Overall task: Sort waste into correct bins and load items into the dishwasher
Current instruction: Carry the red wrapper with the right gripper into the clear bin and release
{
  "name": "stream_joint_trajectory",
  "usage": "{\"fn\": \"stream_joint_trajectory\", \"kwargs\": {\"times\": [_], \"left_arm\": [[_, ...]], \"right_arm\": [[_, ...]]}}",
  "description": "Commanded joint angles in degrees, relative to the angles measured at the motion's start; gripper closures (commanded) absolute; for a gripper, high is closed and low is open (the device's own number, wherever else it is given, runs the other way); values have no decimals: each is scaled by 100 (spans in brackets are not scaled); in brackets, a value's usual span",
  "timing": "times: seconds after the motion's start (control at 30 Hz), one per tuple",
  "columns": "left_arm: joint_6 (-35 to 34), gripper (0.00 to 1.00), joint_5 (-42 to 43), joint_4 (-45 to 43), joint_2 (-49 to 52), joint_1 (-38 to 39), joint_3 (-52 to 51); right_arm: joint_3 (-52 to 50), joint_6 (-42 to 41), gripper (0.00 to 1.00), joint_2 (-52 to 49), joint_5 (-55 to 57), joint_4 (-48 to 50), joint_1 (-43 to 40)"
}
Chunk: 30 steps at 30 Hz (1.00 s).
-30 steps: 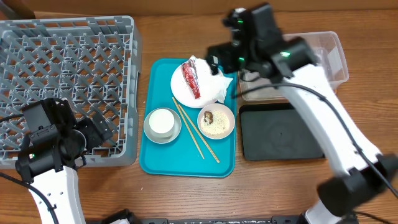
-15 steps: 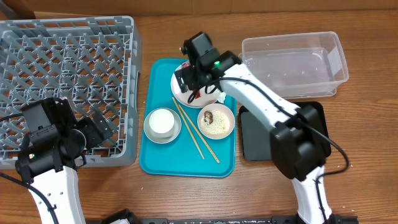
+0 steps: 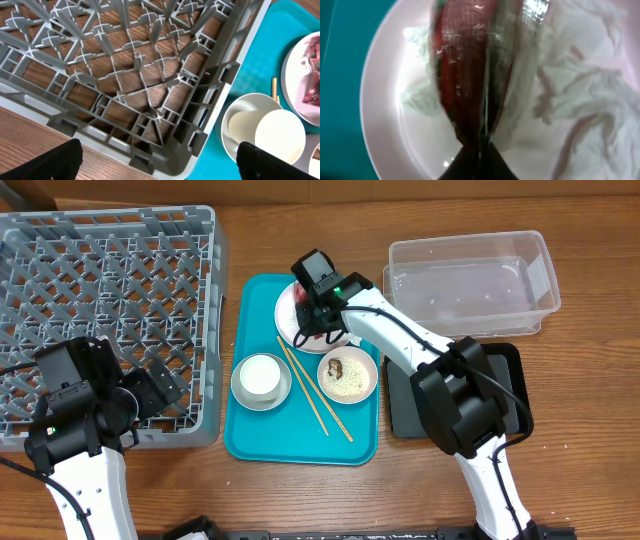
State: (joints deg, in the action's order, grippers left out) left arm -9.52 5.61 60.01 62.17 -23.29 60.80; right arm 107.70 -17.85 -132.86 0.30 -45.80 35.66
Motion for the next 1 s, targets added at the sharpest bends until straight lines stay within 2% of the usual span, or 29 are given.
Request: {"fn": "stream_joint_trajectory", "kwargs": {"times": [0.0,0.27,0.5,0.7,0.87,0.9,0.97], "left_arm": [[-35,0,87,-26,9,-31,114],[-35,0,85,-26,9,-31,114],[-35,0,85,-28,9,-31,114],[-35,0,85,-48,9,-31,114],[-35,0,85,-50,9,-31,114],[-35,0,85,-55,9,-31,114],[-35,0,85,-63,9,-31,114]], "right_arm": [[142,-44,96,59,7,-153,-7],[699,-42,96,883,186,-603,-302],[756,-232,96,1801,566,-1045,-1108],[675,-1102,96,1779,601,-1836,-2151],[341,-1115,93,1775,236,-1821,-2640],[264,-1115,90,1775,188,-1818,-2686],[149,-1115,68,1775,166,-1784,-2715]]}}
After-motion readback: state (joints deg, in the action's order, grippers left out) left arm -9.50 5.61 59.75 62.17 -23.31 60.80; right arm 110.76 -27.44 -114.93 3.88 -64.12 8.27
